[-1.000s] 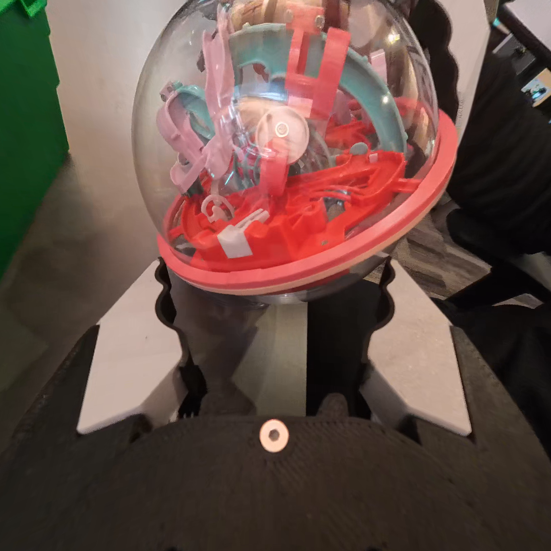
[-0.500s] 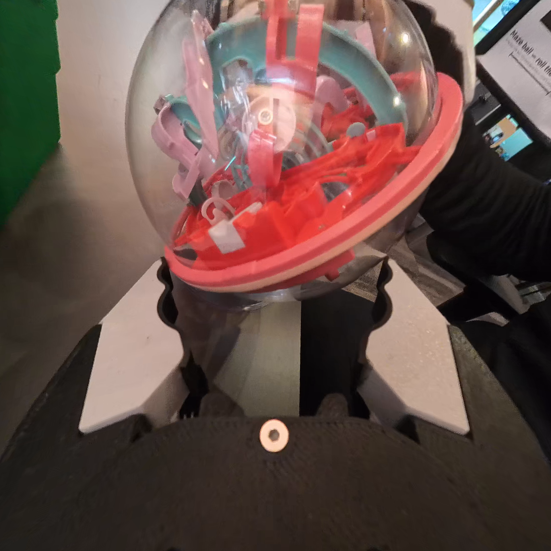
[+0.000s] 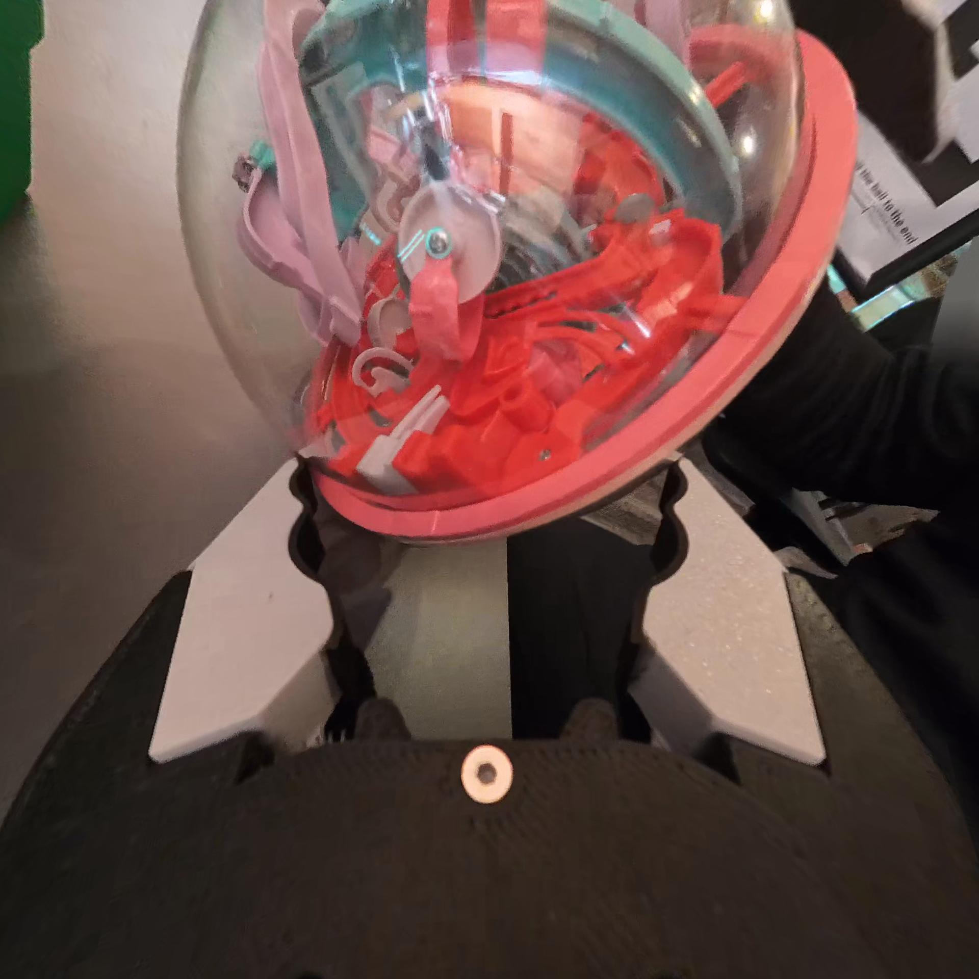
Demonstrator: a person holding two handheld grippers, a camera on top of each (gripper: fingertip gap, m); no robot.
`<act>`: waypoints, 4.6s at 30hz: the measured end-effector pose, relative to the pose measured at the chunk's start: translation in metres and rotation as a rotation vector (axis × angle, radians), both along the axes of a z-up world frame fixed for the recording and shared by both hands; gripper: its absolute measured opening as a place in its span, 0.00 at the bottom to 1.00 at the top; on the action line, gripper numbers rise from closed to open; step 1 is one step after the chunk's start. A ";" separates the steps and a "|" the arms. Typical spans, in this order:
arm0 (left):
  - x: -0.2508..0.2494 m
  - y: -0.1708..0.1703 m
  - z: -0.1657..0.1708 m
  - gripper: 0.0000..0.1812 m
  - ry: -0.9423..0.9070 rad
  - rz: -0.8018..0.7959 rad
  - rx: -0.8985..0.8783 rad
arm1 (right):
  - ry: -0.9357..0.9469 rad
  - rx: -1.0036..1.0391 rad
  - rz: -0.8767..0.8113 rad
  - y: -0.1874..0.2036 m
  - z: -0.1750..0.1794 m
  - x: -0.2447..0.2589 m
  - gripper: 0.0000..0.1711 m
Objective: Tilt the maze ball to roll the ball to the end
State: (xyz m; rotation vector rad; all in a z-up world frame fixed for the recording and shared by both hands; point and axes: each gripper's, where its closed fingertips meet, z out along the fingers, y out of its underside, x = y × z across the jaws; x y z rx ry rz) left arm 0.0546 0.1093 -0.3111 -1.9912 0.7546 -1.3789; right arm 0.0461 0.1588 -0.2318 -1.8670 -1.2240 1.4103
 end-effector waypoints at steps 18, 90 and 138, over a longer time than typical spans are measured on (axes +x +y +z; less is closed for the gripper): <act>0.000 0.018 0.038 0.67 -0.198 -0.006 -0.191 | 0.072 -0.046 -0.049 0.018 0.011 0.047 0.72; -0.009 0.028 0.012 0.58 -0.072 -0.006 -0.128 | -0.120 0.188 0.007 0.015 -0.043 0.056 0.74; -0.022 0.028 0.177 0.55 -0.137 0.231 0.474 | 0.256 0.353 -0.139 0.002 0.103 0.044 0.82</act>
